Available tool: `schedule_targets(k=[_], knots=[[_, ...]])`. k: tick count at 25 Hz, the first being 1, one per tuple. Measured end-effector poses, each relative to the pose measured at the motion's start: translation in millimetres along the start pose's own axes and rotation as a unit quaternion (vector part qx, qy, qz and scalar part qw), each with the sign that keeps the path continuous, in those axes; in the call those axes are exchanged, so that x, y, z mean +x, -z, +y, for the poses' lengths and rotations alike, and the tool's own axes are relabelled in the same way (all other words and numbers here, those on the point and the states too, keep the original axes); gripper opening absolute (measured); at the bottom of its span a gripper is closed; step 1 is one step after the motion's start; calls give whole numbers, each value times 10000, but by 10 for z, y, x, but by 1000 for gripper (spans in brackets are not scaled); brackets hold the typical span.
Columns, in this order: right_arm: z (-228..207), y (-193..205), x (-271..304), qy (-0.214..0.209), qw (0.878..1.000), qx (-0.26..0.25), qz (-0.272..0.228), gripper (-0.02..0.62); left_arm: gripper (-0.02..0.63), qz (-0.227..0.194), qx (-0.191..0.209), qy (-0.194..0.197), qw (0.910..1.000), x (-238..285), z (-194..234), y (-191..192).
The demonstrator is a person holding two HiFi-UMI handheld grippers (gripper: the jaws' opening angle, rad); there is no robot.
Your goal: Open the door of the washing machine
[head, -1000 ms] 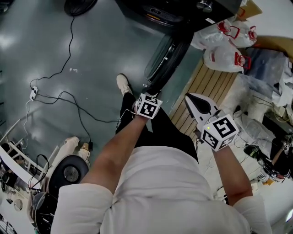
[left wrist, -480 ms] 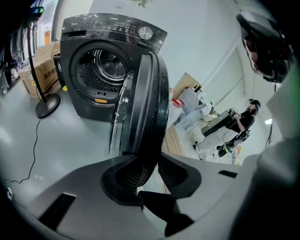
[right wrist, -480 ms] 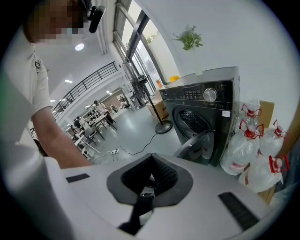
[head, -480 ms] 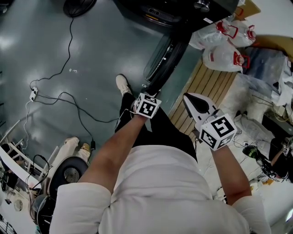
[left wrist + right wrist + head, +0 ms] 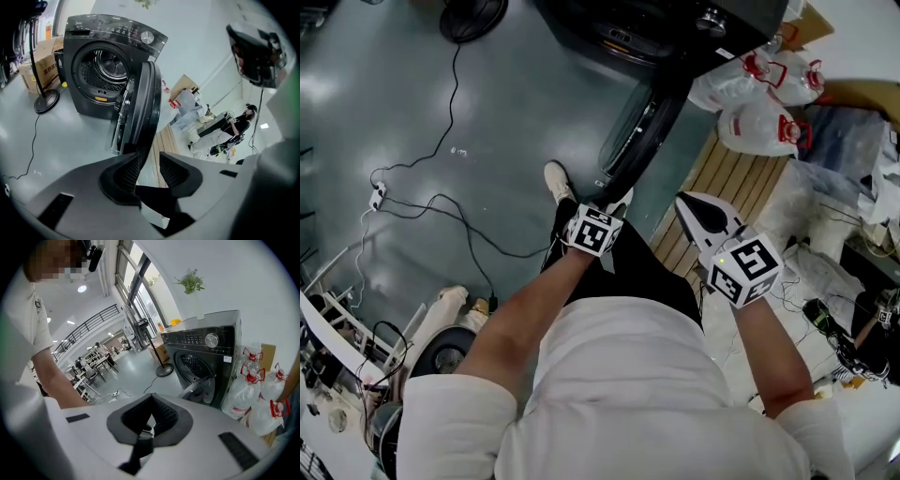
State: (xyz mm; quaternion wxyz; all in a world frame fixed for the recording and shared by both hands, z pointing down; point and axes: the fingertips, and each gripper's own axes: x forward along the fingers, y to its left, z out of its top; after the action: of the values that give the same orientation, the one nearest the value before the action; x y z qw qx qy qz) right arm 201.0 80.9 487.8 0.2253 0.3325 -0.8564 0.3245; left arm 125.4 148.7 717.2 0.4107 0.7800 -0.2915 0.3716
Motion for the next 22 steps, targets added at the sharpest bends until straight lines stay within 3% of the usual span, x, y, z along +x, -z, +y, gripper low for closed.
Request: schedule_targets(k=[7,15,22], knots=[[63,-133,-35,-62,9997,-36,-230,9,126,-512,92,440,9977,-826,-170,-275],[135,-205,-150,-91,9992,-68,-391,8,18,-1366,89,712,9880,-1749,-278,-1003],[384,-309,-277,134,9980,-180,-589,8,17,-1655,777,1146,9764,-2466,-460,-1387]])
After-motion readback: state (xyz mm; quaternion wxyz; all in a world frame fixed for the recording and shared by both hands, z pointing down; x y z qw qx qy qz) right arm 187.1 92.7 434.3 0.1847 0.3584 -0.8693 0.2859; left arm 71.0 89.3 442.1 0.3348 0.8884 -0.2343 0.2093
